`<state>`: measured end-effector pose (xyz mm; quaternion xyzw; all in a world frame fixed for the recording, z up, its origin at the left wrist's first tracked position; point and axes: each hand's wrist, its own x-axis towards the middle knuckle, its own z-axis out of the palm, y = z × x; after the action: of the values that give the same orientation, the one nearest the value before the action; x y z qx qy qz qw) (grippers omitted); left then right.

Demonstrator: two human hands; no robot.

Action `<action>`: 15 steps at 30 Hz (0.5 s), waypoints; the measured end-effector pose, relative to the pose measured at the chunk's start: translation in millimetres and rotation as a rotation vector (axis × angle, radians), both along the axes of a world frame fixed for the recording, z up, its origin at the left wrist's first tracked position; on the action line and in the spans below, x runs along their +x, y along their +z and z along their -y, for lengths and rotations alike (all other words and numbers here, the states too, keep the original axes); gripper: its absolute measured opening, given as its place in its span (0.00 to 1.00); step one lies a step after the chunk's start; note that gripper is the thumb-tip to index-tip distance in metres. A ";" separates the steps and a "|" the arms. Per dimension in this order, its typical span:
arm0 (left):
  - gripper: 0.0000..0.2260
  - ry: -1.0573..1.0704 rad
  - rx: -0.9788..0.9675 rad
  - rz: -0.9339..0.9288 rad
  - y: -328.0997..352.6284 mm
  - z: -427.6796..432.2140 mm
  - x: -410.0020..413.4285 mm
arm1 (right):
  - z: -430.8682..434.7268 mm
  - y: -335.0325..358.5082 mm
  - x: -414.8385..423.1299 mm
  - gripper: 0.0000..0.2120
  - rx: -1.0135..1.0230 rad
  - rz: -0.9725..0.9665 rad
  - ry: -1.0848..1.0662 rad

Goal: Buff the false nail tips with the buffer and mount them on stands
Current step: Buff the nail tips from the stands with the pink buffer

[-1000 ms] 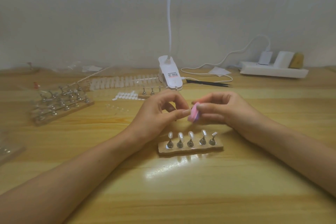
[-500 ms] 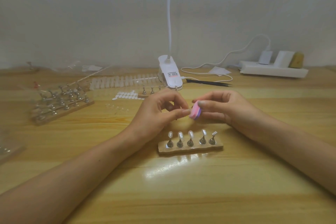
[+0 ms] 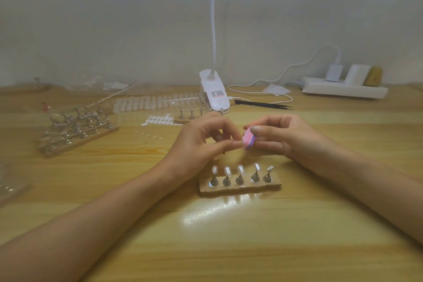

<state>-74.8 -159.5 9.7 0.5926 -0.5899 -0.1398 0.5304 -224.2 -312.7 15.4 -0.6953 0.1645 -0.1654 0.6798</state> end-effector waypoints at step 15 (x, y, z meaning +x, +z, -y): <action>0.04 0.041 -0.009 -0.098 -0.9 -0.7 0.7 | 3.3 0.7 -0.8 0.08 -0.035 -0.058 0.113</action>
<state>-74.1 -158.8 8.7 0.5946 -0.5515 -0.1549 0.5642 -224.9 -315.9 16.1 -0.7196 0.1420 -0.1094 0.6708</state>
